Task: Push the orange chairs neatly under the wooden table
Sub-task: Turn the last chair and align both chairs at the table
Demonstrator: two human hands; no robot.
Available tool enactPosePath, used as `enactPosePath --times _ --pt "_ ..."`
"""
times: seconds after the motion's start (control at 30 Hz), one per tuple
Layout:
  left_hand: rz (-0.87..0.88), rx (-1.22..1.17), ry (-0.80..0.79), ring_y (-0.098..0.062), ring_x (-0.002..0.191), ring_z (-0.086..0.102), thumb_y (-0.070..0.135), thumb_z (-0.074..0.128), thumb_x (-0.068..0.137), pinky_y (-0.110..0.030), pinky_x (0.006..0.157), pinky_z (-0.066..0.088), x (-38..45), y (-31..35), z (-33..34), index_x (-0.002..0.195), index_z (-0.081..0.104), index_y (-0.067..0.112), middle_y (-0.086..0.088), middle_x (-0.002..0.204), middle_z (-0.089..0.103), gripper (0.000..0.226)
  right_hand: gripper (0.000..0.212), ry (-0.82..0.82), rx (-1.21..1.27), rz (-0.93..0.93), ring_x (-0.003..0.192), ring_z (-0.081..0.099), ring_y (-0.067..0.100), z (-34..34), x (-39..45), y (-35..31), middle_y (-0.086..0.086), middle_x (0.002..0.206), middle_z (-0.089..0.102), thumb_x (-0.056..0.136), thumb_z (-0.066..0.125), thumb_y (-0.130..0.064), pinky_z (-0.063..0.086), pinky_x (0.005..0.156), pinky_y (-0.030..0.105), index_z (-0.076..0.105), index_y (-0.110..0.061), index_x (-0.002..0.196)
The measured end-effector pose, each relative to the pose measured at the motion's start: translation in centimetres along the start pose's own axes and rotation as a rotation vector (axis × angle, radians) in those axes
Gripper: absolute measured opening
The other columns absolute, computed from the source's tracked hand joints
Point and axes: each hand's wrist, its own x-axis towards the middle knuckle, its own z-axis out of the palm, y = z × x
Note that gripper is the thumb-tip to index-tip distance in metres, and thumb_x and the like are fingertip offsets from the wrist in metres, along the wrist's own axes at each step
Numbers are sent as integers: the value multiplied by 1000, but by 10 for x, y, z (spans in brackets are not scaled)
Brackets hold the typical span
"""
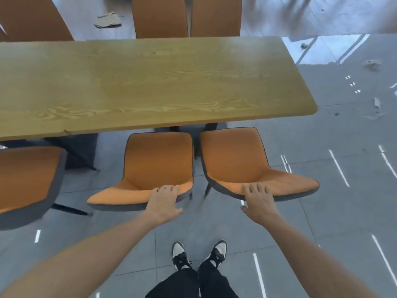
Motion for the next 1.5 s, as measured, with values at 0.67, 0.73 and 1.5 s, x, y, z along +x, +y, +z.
enactPosePath --times 0.67,0.73,1.5 --pt "61 106 131 -23 54 48 33 55 78 -31 54 31 33 48 13 71 52 20 1 65 63 15 19 178 131 -121 55 56 20 13 24 26 -6 61 60 57 59 -28 29 47 27 66 -22 74" --pt "75 124 142 -23 53 47 32 54 78 -31 54 30 34 51 11 72 52 19 1 65 63 14 18 197 161 -129 53 55 21 14 24 26 -6 59 60 55 61 -25 33 45 27 67 -21 71" --pt "38 39 142 -24 55 45 27 54 76 -30 53 32 40 86 6 68 42 19 -1 64 59 17 22 250 304 -135 40 40 23 11 22 36 -3 45 44 40 67 -11 29 39 24 50 -15 52"
